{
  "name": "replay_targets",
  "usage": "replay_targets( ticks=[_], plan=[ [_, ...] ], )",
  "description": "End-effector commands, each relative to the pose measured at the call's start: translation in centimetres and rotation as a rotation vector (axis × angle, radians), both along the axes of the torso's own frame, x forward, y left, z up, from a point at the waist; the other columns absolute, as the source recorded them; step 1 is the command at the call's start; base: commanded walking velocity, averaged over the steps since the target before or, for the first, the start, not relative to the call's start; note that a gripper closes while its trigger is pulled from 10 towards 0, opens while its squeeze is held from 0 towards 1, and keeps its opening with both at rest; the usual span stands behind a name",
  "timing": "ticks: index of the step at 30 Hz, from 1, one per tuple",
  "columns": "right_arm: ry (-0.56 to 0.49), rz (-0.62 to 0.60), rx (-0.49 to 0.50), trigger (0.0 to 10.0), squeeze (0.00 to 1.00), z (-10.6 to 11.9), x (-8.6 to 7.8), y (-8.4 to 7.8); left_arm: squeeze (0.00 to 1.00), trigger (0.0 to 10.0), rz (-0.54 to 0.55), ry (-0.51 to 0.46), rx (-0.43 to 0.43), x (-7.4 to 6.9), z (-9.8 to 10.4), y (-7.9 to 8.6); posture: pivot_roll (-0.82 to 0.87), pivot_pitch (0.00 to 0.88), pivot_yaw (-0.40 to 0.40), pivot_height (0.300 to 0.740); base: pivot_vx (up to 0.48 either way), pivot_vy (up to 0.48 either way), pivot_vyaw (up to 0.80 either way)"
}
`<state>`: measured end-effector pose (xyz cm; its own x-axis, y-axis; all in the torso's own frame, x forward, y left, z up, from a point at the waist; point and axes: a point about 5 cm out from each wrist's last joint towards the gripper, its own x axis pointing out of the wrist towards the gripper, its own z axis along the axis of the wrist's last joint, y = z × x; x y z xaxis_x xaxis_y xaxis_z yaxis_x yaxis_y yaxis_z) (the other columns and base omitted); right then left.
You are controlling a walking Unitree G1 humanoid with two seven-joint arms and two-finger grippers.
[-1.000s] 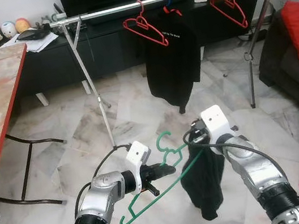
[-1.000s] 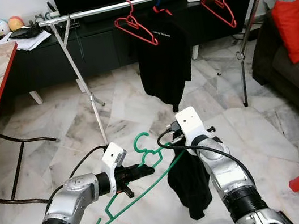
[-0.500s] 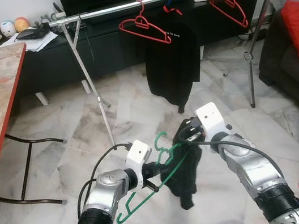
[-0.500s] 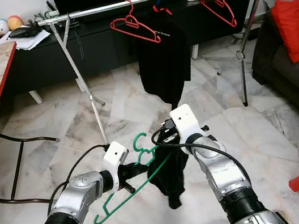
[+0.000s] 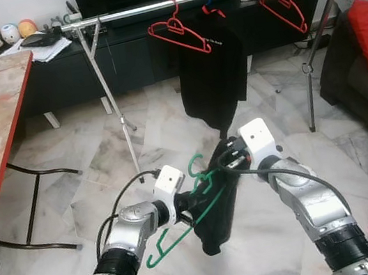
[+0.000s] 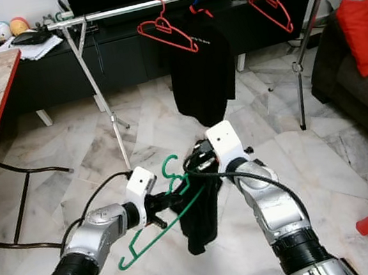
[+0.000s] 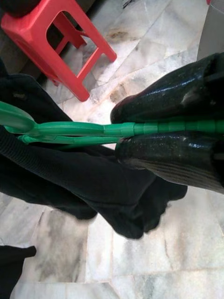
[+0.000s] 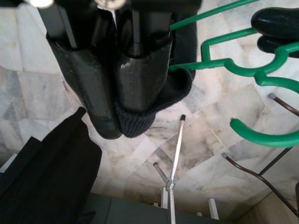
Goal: Hang hanger
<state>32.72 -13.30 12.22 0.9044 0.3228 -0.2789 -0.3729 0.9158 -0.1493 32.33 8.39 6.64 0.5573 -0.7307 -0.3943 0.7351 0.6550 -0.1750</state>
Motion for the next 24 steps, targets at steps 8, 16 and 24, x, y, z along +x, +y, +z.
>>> replay_targets(
  ticks=[8,16,24],
  plan=[
    [-0.06,0.132,0.064,10.0,0.0,2.7,-1.0,2.5,0.0,10.0,-0.093,-0.142,-0.327,0.5,4.8,-2.1,-0.18,0.037,0.04,0.74,0.0,0.0,0.0],
    [-0.059,0.152,0.075,10.0,0.0,2.9,-1.4,2.8,0.0,10.0,-0.102,-0.128,-0.286,0.2,4.3,-2.1,-0.18,0.037,0.04,0.74,0.0,0.0,0.0],
    [-0.06,0.112,0.065,10.0,0.0,3.0,-1.1,2.2,0.0,10.0,-0.183,0.002,0.117,-1.3,-0.4,0.0,-0.17,0.037,0.04,0.74,0.0,0.0,0.0]
  ],
)
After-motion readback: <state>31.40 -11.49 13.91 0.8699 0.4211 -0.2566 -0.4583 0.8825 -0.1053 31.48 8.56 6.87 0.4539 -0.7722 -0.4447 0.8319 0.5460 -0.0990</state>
